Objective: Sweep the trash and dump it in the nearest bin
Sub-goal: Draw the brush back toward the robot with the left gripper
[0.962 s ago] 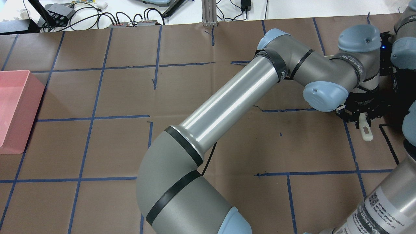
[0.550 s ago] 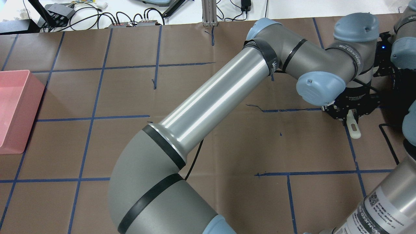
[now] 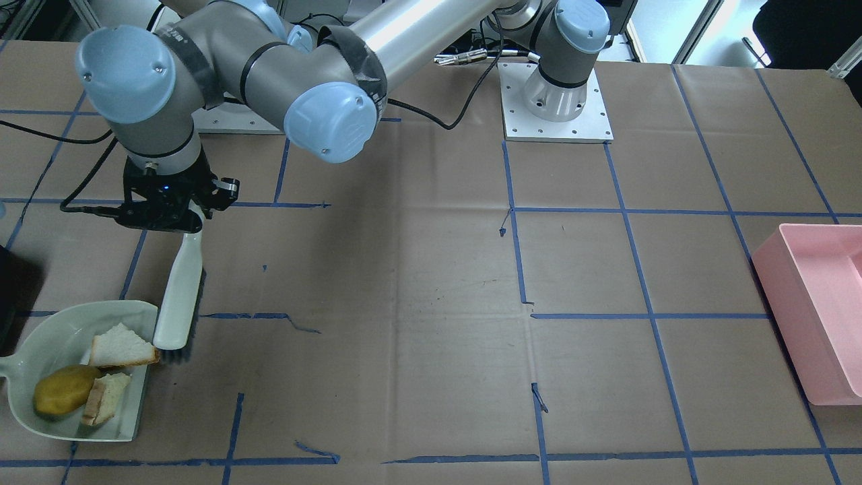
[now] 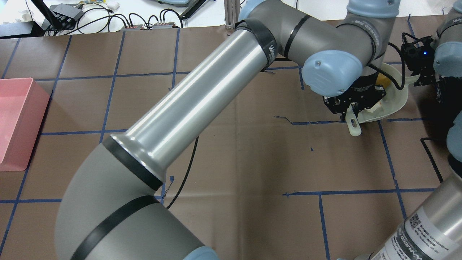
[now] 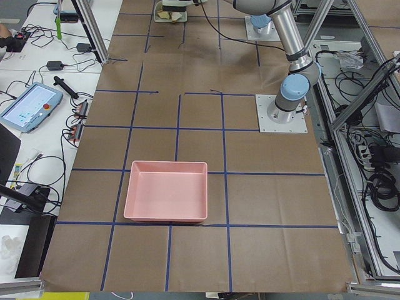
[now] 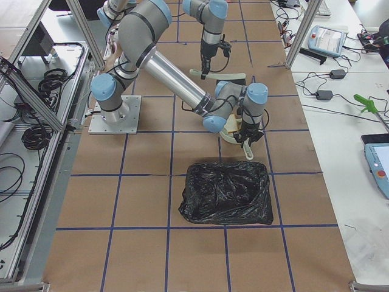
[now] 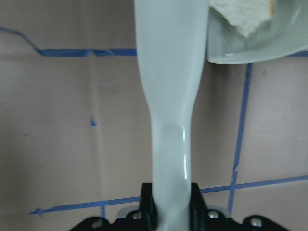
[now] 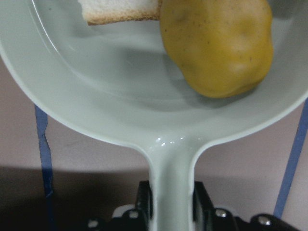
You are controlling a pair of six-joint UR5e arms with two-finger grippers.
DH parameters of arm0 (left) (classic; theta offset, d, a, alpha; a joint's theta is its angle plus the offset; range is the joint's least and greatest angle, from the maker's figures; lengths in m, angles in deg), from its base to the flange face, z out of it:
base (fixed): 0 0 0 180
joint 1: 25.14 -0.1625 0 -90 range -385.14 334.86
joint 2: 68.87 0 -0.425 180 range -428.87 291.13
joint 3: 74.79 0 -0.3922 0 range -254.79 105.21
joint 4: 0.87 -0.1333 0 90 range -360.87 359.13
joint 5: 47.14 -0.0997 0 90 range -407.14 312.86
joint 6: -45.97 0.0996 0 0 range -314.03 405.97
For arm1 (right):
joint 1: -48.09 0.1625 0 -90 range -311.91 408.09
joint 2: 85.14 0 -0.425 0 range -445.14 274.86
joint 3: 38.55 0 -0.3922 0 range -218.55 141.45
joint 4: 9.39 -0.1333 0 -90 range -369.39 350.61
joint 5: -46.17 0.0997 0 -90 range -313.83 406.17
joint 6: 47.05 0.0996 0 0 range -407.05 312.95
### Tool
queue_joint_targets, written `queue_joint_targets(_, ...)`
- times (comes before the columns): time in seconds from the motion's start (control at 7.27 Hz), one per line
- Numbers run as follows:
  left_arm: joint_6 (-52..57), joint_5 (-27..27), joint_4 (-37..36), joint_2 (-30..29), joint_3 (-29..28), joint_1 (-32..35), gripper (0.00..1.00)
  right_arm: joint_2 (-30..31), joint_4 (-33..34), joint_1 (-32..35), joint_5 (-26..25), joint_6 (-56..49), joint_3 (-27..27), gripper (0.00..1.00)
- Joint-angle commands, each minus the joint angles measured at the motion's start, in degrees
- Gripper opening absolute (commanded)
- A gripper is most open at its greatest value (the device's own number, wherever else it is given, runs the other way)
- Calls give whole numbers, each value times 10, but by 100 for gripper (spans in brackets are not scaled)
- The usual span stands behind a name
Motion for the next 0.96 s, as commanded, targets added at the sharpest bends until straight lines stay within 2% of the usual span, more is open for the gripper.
queue_joint_targets(0.0, 7, -20, 27, 127, 133, -43, 3, -1, -3, -1, 16, 0, 0, 0)
queue_joint_targets(0.41, 39, -21, 24, 275, 352, -65, 3, 4, -15, -2, 32, 0, 2, 0)
queue_joint_targets(0.69, 38, -20, 0, 334, 483, -64, 2, 6, -23, -2, 46, 0, 2, 0)
queue_joint_targets(0.82, 40, -20, -39, 357, 544, -62, 2, 7, -27, -3, 46, 0, 3, 0)
